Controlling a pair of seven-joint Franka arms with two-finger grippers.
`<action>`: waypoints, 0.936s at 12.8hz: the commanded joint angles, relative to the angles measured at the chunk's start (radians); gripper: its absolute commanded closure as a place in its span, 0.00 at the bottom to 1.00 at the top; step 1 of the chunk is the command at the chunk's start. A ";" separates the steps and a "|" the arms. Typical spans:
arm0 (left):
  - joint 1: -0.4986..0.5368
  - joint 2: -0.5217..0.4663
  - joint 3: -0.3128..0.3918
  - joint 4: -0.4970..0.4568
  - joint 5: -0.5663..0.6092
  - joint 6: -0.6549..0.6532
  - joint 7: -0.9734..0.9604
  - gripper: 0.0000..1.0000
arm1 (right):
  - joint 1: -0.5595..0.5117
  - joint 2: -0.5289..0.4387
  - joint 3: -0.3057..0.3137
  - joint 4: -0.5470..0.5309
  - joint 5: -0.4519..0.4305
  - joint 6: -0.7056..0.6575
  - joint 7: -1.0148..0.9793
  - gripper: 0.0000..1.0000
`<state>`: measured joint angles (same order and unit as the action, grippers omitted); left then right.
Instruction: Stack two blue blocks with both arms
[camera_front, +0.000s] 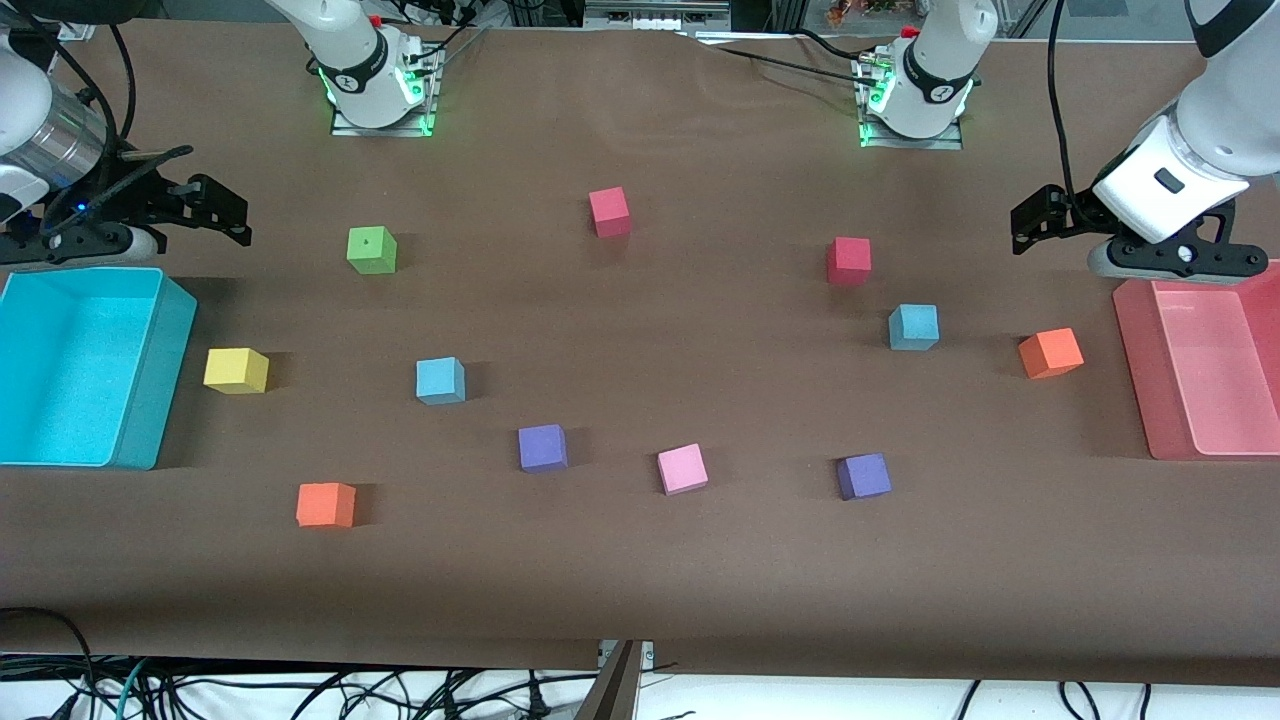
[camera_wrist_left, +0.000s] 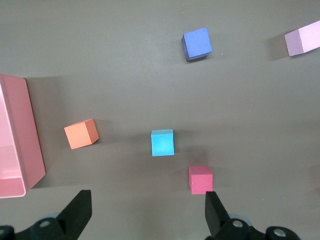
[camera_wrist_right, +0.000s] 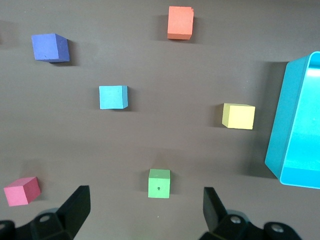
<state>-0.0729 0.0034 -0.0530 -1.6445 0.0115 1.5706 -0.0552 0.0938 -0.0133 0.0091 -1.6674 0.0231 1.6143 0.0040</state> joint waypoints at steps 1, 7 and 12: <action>-0.007 -0.002 0.009 0.017 -0.025 -0.020 0.012 0.00 | -0.011 -0.010 0.009 0.008 0.008 -0.057 0.008 0.00; -0.008 -0.002 0.009 0.017 -0.025 -0.020 0.011 0.00 | -0.013 -0.005 -0.001 0.008 0.011 -0.048 -0.015 0.00; -0.007 -0.002 0.009 0.017 -0.025 -0.020 0.008 0.00 | -0.013 -0.008 -0.006 0.008 0.008 -0.050 -0.024 0.00</action>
<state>-0.0730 0.0035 -0.0530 -1.6445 0.0115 1.5705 -0.0552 0.0931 -0.0132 -0.0012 -1.6674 0.0231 1.5833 -0.0031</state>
